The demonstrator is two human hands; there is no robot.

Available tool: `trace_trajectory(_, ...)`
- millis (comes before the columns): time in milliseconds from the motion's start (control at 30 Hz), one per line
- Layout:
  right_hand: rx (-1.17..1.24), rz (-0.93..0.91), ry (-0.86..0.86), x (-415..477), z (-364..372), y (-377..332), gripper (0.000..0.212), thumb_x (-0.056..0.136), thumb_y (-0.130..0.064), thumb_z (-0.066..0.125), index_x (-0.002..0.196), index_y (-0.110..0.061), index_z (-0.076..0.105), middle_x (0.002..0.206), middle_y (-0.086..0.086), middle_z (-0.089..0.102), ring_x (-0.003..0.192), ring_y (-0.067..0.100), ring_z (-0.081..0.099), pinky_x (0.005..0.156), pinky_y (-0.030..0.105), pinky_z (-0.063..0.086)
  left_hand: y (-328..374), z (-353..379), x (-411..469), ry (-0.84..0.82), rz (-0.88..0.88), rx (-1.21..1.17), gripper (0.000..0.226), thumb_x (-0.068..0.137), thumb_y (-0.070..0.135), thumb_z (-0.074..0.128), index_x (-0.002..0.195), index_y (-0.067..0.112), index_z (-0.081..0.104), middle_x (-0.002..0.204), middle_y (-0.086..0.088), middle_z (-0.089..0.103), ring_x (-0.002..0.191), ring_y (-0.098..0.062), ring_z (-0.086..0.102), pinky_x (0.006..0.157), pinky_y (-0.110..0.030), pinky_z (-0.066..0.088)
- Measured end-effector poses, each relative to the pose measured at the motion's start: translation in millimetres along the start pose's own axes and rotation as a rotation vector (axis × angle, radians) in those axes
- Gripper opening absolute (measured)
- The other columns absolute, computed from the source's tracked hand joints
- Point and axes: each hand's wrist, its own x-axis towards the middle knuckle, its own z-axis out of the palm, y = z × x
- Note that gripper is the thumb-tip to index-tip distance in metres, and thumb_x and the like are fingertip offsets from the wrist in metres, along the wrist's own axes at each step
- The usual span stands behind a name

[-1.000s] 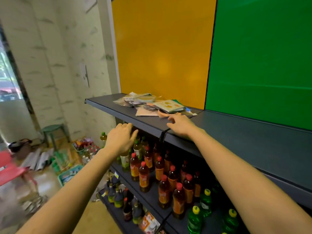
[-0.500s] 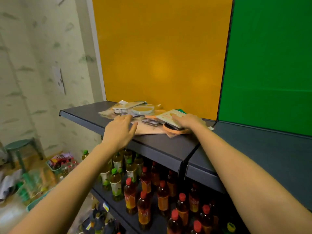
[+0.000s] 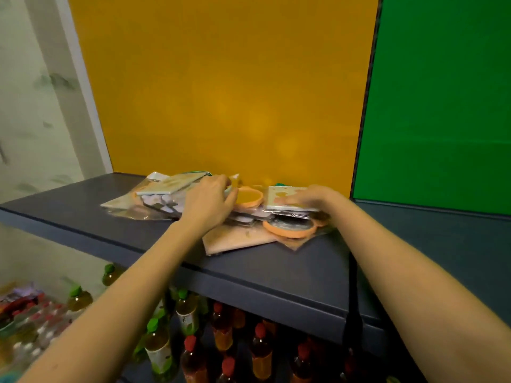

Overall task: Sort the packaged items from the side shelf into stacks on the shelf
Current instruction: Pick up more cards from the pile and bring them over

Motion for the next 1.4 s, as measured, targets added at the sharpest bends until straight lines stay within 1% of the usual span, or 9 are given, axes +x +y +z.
trace_trajectory(100, 0.138, 0.035, 0.178, 11, -5, 6, 0.076, 0.087, -0.041, 0.061, 0.143, 0.000, 0.029, 0.142, 0.018, 0.043, 0.121, 0.030, 0.050, 0.092, 0.036, 0.043, -2, 12, 20, -0.043, 0.069, -0.056, 0.032, 0.093, 0.035, 0.045, 0.107, 0.010, 0.060, 0.110, -0.011, 0.064, 0.104, -0.029, 0.055, 0.074, -0.035, 0.042)
trace_trajectory(233, 0.407, 0.089, 0.346, 12, -15, 9, 0.059, 0.091, -0.024, 0.060, 0.137, 0.001, 0.032, 0.113, 0.010, 0.056, 0.066, 0.014, 0.051, 0.046, 0.020, 0.041, -1, 29, 46, -0.168, 0.174, -0.136, 0.037, 0.092, 0.035, 0.047, 0.116, 0.008, 0.058, 0.118, -0.011, 0.062, 0.107, -0.029, 0.055, 0.081, -0.034, 0.043)
trace_trajectory(367, 0.558, 0.068, 0.502, 6, -25, 17, 0.030, 0.090, -0.020, 0.060, 0.111, 0.001, 0.055, 0.080, 0.007, 0.059, 0.056, 0.012, 0.049, 0.027, 0.010, 0.033, 11, 45, 68, -0.317, 0.196, -0.202, 0.045, 0.091, 0.043, 0.046, 0.117, 0.007, 0.058, 0.122, -0.015, 0.062, 0.110, -0.032, 0.056, 0.088, -0.038, 0.047)
trace_trajectory(467, 0.613, 0.084, 0.586, -3, -25, 23, 0.020, 0.090, -0.017, 0.059, 0.073, -0.010, 0.052, 0.068, 0.004, 0.054, 0.054, 0.012, 0.048, 0.027, 0.008, 0.033, 26, 53, 77, -0.482, 0.172, -0.122, 0.065, 0.085, 0.064, 0.043, 0.110, 0.006, 0.060, 0.120, -0.018, 0.062, 0.108, -0.035, 0.057, 0.085, -0.038, 0.048)
trace_trajectory(567, 0.634, 0.093, 0.667, -15, -26, 30, 0.026, 0.091, -0.016, 0.058, 0.068, -0.013, 0.046, 0.068, 0.002, 0.052, 0.056, 0.011, 0.047, 0.027, 0.008, 0.033, 42, 54, 82, -0.597, 0.156, -0.030, 0.087, 0.067, 0.086, 0.036, 0.102, 0.011, 0.063, 0.124, -0.017, 0.060, 0.111, -0.036, 0.055, 0.091, -0.040, 0.046)
trace_trajectory(633, 0.646, 0.113, 0.713, -25, -26, 34, 0.026, 0.091, -0.017, 0.058, 0.068, -0.014, 0.045, 0.068, 0.001, 0.051, 0.057, 0.010, 0.046, 0.027, 0.008, 0.033, 51, 55, 84, -0.685, 0.133, -0.016, 0.101, 0.059, 0.090, 0.040, 0.121, 0.012, 0.058, 0.138, -0.015, 0.052, 0.123, -0.037, 0.049, 0.100, -0.042, 0.039)
trace_trajectory(967, 0.664, 0.158, 0.855, -47, -15, 51, 0.025, 0.089, -0.015, 0.059, 0.068, -0.016, 0.047, 0.069, 0.000, 0.053, 0.056, 0.009, 0.048, 0.029, 0.008, 0.034, 57, 81, 87, -0.726, 0.154, -0.477, 0.116, 0.062, 0.062, 0.072, 0.145, 0.002, 0.018, 0.148, -0.015, 0.036, 0.132, -0.034, 0.039, 0.104, -0.045, 0.039)
trace_trajectory(1200, 0.708, 0.109, 0.952, -61, -9, 60, 0.017, 0.089, -0.016, 0.059, 0.073, -0.016, 0.053, 0.095, 0.008, 0.063, 0.068, 0.011, 0.057, 0.056, 0.023, 0.048, 62, 76, 89, -0.459, 0.147, -1.025, 0.083, 0.065, 0.017, 0.083, 0.132, 0.004, 0.036, 0.133, -0.015, 0.052, 0.117, -0.031, 0.053, 0.087, -0.037, 0.045)
trace_trajectory(1400, 0.745, 0.111, 1.037, -106, -8, 79, 0.024, 0.091, -0.014, 0.058, 0.072, -0.019, 0.043, 0.099, 0.008, 0.058, 0.068, 0.008, 0.055, 0.061, 0.024, 0.048, 72, 62, 94, -0.387, 0.001, -1.283, 0.042, 0.078, 0.022, 0.072, 0.109, 0.010, 0.047, 0.120, -0.018, 0.061, 0.103, -0.033, 0.063, 0.083, -0.052, 0.054)
